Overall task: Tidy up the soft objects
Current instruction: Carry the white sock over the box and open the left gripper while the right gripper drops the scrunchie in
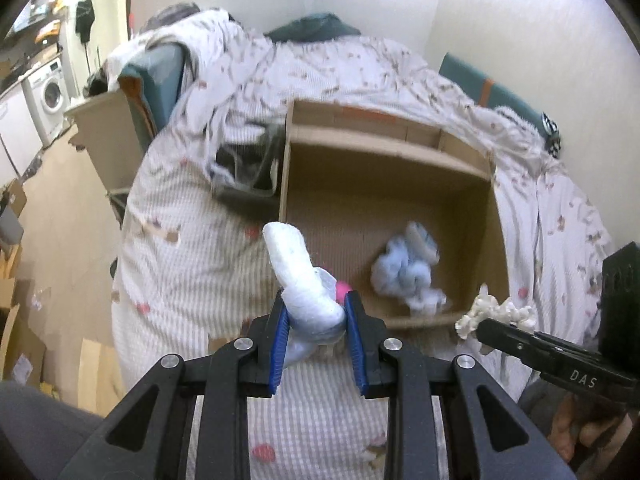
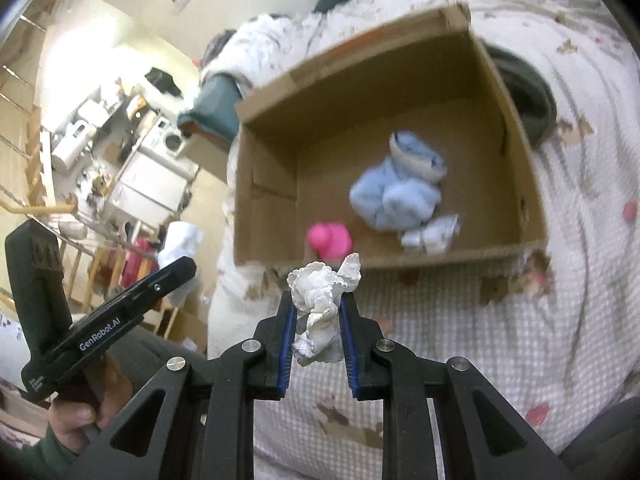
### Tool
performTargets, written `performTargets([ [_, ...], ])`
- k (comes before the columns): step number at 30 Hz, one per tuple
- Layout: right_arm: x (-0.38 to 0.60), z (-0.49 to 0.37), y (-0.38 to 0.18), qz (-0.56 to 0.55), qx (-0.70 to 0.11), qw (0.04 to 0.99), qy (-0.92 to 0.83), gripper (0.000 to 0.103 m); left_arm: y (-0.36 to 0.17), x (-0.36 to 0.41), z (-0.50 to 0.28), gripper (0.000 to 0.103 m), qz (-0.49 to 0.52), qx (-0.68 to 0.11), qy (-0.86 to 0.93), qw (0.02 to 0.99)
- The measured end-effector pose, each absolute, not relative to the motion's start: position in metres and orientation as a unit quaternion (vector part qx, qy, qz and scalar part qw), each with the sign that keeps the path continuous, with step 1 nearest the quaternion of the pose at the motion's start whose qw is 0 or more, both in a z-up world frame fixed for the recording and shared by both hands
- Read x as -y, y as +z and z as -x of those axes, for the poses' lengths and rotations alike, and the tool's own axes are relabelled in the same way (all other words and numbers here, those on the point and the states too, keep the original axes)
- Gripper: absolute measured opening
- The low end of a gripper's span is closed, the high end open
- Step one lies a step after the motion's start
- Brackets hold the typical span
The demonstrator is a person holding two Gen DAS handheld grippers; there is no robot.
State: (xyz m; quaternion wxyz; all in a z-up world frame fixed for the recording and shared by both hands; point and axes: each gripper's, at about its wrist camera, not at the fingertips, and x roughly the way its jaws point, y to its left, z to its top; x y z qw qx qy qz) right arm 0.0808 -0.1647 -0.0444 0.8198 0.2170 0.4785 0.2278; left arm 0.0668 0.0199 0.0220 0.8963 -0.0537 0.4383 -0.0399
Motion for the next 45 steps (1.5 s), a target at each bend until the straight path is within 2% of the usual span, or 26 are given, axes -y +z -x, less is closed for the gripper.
performTargets([
  [11, 0.185, -0.132, -0.024, -0.188, -0.451, 0.847, 0.209, 0.023, 0.044, -0.009, -0.117, 0.024, 0.034, -0.406, -0.040, 0.913],
  [27, 0.181, -0.149, -0.060, -0.144, -0.475, 0.854, 0.154, 0.023, -0.015, 0.009, -0.138, 0.024, 0.004, -0.436, -0.054, 0.898],
  [35, 0.173, -0.145, -0.065, -0.105, -0.482, 0.857, 0.151, 0.023, -0.022, 0.009, -0.135, 0.024, -0.007, -0.426, -0.049, 0.903],
  [45, 0.178, -0.144, -0.064, -0.107, -0.481, 0.860, 0.134, 0.024, -0.025, 0.005, -0.135, 0.025, 0.017, -0.432, -0.056, 0.900],
])
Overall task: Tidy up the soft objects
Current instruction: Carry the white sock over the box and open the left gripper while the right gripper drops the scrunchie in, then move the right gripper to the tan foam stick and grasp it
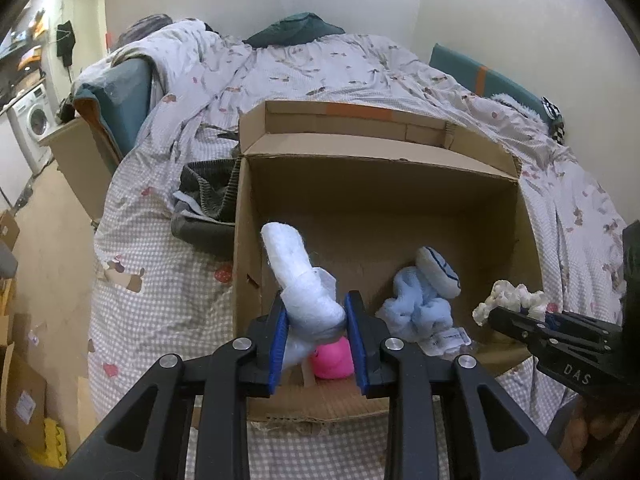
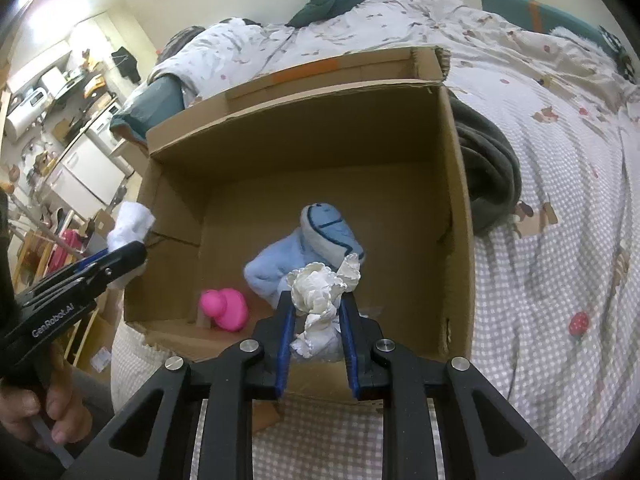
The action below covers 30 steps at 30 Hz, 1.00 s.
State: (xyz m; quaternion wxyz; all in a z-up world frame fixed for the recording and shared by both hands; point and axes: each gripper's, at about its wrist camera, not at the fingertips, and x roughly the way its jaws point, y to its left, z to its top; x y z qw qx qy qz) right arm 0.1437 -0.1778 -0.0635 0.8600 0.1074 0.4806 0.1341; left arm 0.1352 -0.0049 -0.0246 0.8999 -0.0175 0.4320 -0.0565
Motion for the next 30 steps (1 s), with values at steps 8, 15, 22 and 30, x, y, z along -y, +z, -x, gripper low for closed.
performTargets([
  [8, 0.180, -0.145, -0.064, -0.113, -0.483, 0.859, 0.128, 0.026, -0.025, 0.012, -0.132, 0.058, 0.000, -0.434, -0.055, 0.899],
  [15, 0.194, -0.144, -0.061, -0.164, -0.469, 0.859, 0.123, 0.078, -0.025, 0.016, -0.128, 0.069, -0.015, -0.432, -0.057, 0.900],
  [22, 0.197, -0.145, -0.063, -0.174, -0.477, 0.854, 0.116, 0.078, -0.026, 0.014, -0.129, 0.069, -0.015, -0.437, -0.051, 0.898],
  [30, 0.203, -0.138, -0.058, -0.164, -0.465, 0.865, 0.099, 0.078, -0.017, -0.001, -0.119, 0.069, -0.010, -0.424, -0.044, 0.905],
])
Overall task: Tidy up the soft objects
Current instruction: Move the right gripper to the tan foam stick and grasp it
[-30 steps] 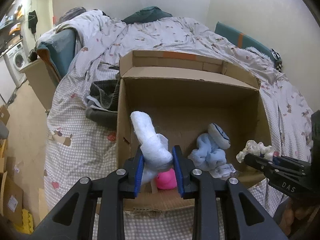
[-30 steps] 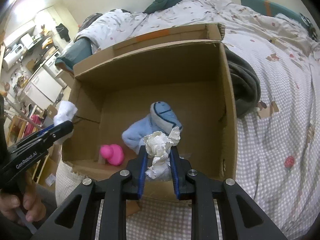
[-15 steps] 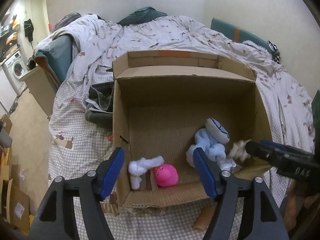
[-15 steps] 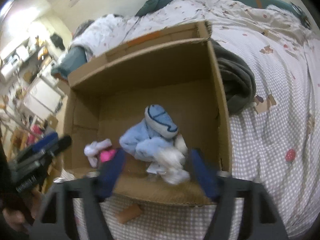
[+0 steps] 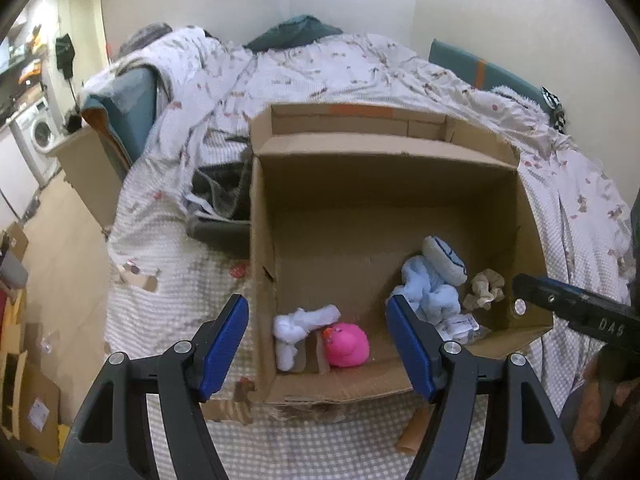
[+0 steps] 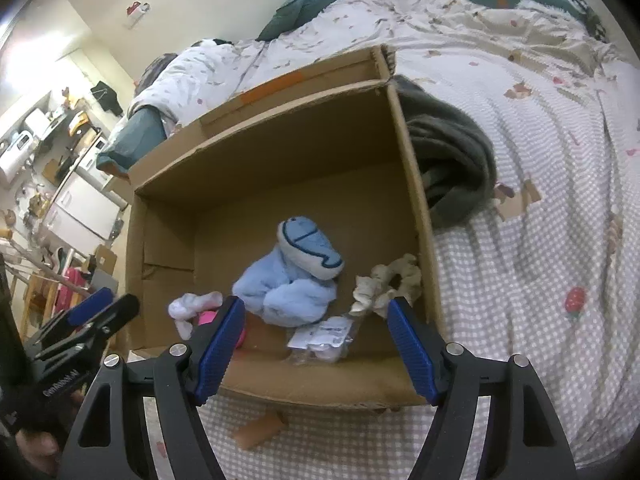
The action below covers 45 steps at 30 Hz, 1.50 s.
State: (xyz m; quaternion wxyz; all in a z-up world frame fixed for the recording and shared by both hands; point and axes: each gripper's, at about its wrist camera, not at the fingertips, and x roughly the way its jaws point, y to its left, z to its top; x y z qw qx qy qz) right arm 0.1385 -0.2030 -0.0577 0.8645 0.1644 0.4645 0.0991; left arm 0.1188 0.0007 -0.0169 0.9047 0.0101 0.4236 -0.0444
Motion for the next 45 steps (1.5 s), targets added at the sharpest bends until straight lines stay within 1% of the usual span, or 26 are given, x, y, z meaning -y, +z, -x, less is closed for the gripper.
performTargets([
  [5, 0.211, -0.128, -0.048, -0.172, -0.441, 0.876, 0.090, 0.078, -0.006, -0.015, -0.109, 0.069, 0.000, -0.408, -0.027, 0.912],
  [12, 0.206, -0.106, -0.041, -0.125, -0.419, 0.898, 0.048, 0.078, -0.005, -0.033, -0.090, 0.069, 0.021, -0.416, -0.011, 0.909],
  [15, 0.202, -0.093, -0.040, -0.097, -0.416, 0.904, 0.016, 0.078, -0.003, -0.037, -0.081, 0.072, 0.023, -0.413, 0.002, 0.910],
  [21, 0.189, -0.075, -0.053, -0.096, -0.451, 0.884, 0.074, 0.078, -0.012, -0.043, -0.061, 0.074, 0.033, -0.422, 0.020, 0.906],
  [25, 0.174, -0.069, -0.064, -0.118, -0.483, 0.860, 0.116, 0.078, -0.027, -0.038, -0.053, 0.074, 0.043, -0.450, 0.004, 0.892],
  [27, 0.161, -0.067, -0.072, -0.108, -0.499, 0.850, 0.129, 0.078, -0.031, -0.037, -0.049, 0.074, 0.042, -0.453, 0.013, 0.890],
  [30, 0.138, -0.068, -0.088, -0.082, -0.530, 0.828, 0.163, 0.078, -0.034, -0.037, -0.045, 0.074, 0.034, -0.436, 0.031, 0.899],
  [33, 0.120, -0.077, -0.108, -0.047, -0.559, 0.810, 0.172, 0.078, -0.039, -0.038, -0.049, 0.074, 0.030, -0.443, 0.040, 0.895],
  [34, 0.117, -0.080, -0.114, -0.039, -0.565, 0.806, 0.172, 0.076, -0.041, -0.040, -0.050, 0.074, 0.034, -0.446, 0.045, 0.893],
  [35, 0.114, -0.083, -0.119, -0.036, -0.570, 0.802, 0.175, 0.071, -0.042, -0.044, -0.051, 0.074, 0.039, -0.449, 0.053, 0.891],
  [37, 0.110, -0.087, -0.127, -0.046, -0.581, 0.792, 0.183, 0.064, -0.045, -0.052, -0.054, 0.074, 0.054, -0.456, 0.069, 0.886],
  [42, 0.097, -0.092, -0.149, -0.050, -0.605, 0.771, 0.192, 0.061, -0.054, -0.074, -0.059, 0.074, 0.099, -0.472, 0.098, 0.870],
  [44, 0.091, -0.089, -0.149, -0.042, -0.602, 0.771, 0.201, 0.061, -0.057, -0.081, -0.059, 0.074, 0.118, -0.478, 0.106, 0.864],
  [45, 0.088, -0.088, -0.147, -0.040, -0.599, 0.773, 0.207, 0.059, -0.058, -0.084, -0.060, 0.074, 0.125, -0.480, 0.110, 0.861],
])
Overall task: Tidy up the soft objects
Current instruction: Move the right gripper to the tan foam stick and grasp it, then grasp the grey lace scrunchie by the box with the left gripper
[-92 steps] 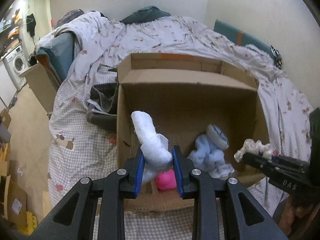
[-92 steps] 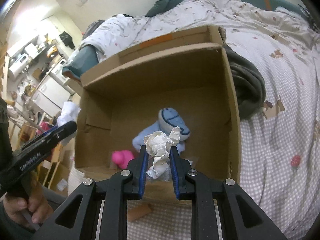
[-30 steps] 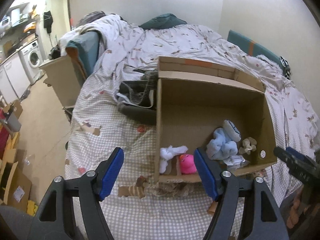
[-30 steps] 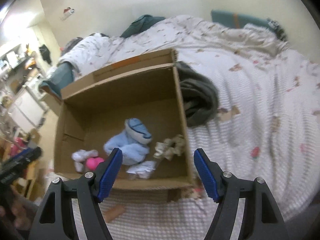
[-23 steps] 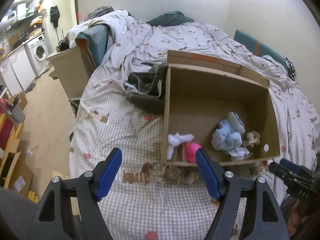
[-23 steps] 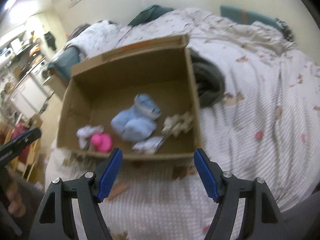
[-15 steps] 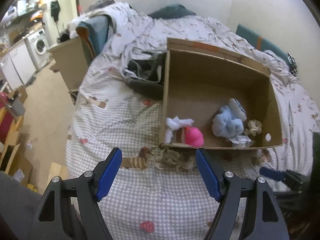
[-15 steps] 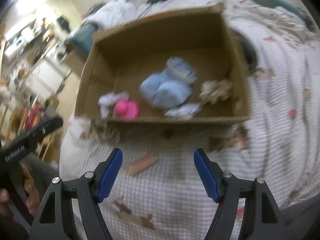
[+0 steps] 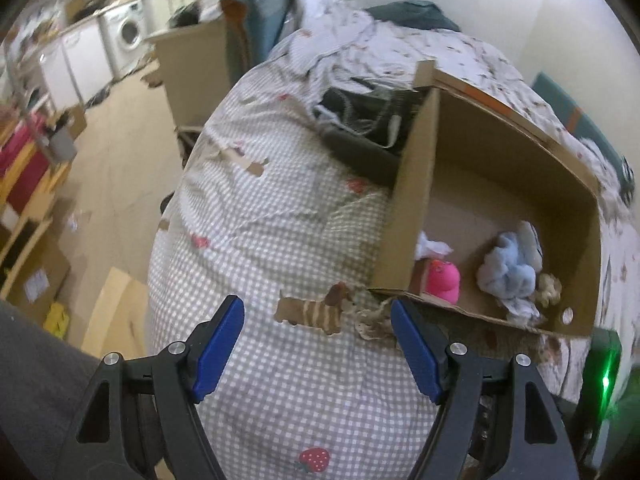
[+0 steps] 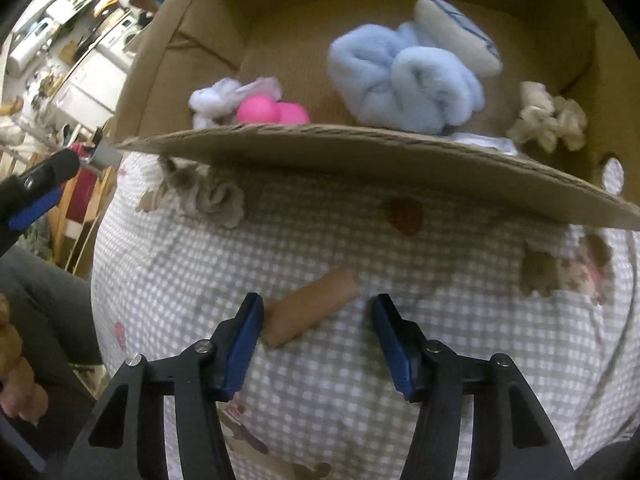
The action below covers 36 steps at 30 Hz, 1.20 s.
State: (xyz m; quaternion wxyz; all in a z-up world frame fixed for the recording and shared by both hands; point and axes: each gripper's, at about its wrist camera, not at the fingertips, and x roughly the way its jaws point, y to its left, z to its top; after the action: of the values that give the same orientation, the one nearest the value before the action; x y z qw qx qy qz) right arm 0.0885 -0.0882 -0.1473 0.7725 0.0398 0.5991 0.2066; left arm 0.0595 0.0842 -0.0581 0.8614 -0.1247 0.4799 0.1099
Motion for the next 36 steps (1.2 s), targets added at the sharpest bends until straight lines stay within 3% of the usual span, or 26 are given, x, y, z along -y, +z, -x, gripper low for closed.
performTargets([
  [2, 0.086, -0.087, -0.146, -0.036, -0.594, 0.774, 0.216, 0.039, -0.060, -0.087, -0.059, 0.074, 0.131, -0.482, 0.117, 0.858],
  [3, 0.084, -0.086, -0.146, -0.037, -0.593, 0.774, 0.220, 0.036, -0.061, -0.087, -0.060, 0.074, 0.132, -0.484, 0.118, 0.857],
  [5, 0.083, -0.084, -0.143, -0.036, -0.588, 0.776, 0.225, 0.017, -0.064, -0.086, -0.060, 0.074, 0.130, -0.489, 0.114, 0.855],
  [7, 0.082, -0.081, -0.137, -0.036, -0.581, 0.780, 0.230, 0.008, -0.066, -0.083, -0.060, 0.074, 0.123, -0.493, 0.110, 0.854],
  [26, 0.122, -0.044, -0.064, -0.104, -0.515, 0.815, 0.246, 0.006, -0.096, -0.054, -0.070, 0.073, 0.104, -0.547, 0.046, 0.829],
  [36, 0.135, -0.050, -0.071, -0.139, -0.516, 0.817, 0.215, 0.006, -0.126, -0.008, -0.100, 0.073, 0.073, -0.564, -0.015, 0.822],
])
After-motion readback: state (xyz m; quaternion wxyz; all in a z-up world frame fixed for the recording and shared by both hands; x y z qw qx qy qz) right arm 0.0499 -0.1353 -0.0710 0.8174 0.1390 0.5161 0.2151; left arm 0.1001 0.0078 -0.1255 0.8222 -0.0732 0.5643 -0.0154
